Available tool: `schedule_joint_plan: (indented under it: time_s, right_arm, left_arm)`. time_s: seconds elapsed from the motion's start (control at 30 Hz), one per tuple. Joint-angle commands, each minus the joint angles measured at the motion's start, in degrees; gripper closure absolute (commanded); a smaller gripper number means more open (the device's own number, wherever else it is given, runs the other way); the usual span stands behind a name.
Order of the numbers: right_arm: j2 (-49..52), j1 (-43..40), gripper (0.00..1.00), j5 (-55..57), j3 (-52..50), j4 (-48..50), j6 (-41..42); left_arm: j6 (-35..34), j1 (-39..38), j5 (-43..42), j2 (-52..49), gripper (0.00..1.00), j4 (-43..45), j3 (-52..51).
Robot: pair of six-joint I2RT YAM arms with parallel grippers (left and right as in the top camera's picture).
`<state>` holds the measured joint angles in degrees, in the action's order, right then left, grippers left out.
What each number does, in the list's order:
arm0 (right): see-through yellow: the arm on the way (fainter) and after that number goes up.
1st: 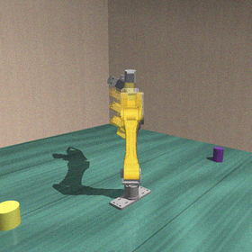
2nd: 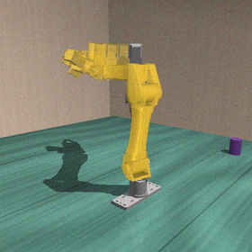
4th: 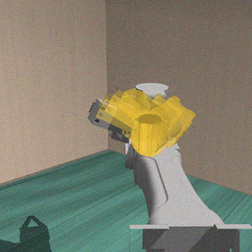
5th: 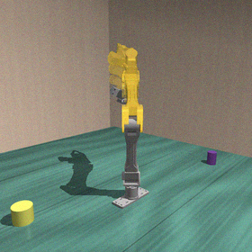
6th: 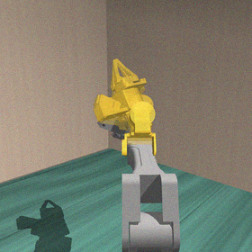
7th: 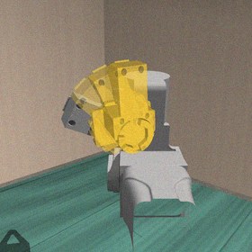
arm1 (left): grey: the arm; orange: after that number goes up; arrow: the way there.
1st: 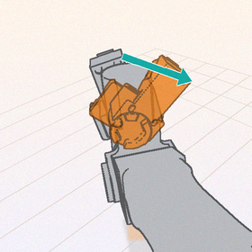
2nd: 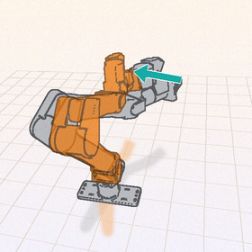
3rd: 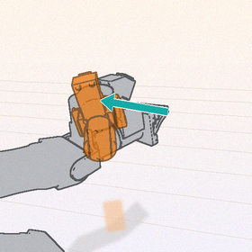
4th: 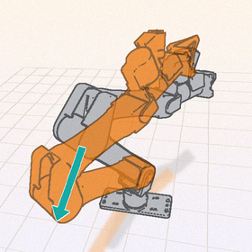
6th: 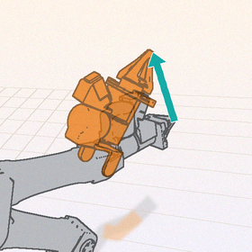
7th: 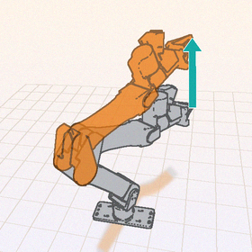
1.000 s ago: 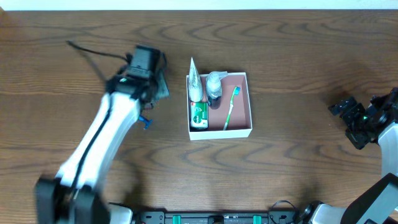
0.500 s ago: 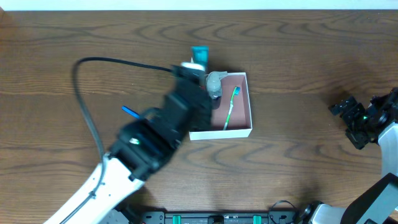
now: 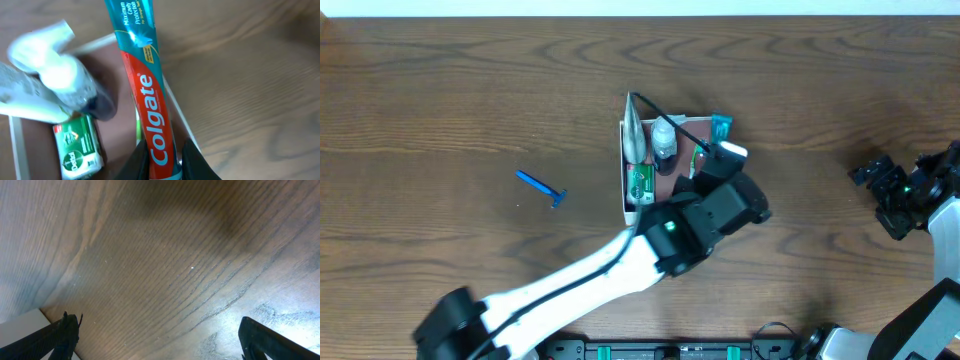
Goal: Pack container
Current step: 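Carry the tube over the box and lower it beside the toothbrush, then open the left gripper and withdraw it from the box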
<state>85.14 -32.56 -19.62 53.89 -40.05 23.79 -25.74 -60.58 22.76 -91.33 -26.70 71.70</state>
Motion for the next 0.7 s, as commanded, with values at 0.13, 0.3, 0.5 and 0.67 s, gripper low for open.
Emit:
schedule_joint_plan:
  time_s: [0.13, 0.3, 0.5, 0.67]
  right_arm:
    - [0.2, -0.6, 0.01, -0.3, 0.6, 0.0, -0.7]
    - [0.2, -0.6, 0.01, -0.3, 0.6, 0.0, -0.7]
    - [0.2, -0.6, 0.01, -0.3, 0.6, 0.0, -0.7]
    - [0.2, -0.6, 0.01, -0.3, 0.6, 0.0, -0.7]
  left_arm:
    - [-5.3, 0.0, 3.9, -7.5, 0.93, 0.8, 0.2]
    - [-5.5, 0.2, 3.9, -10.4, 0.87, 1.8, 0.2]
    - [-5.4, 0.8, 3.9, -10.9, 0.68, 2.9, 0.2]
    - [-5.4, 1.7, 3.9, -10.9, 0.63, 3.5, 0.2]
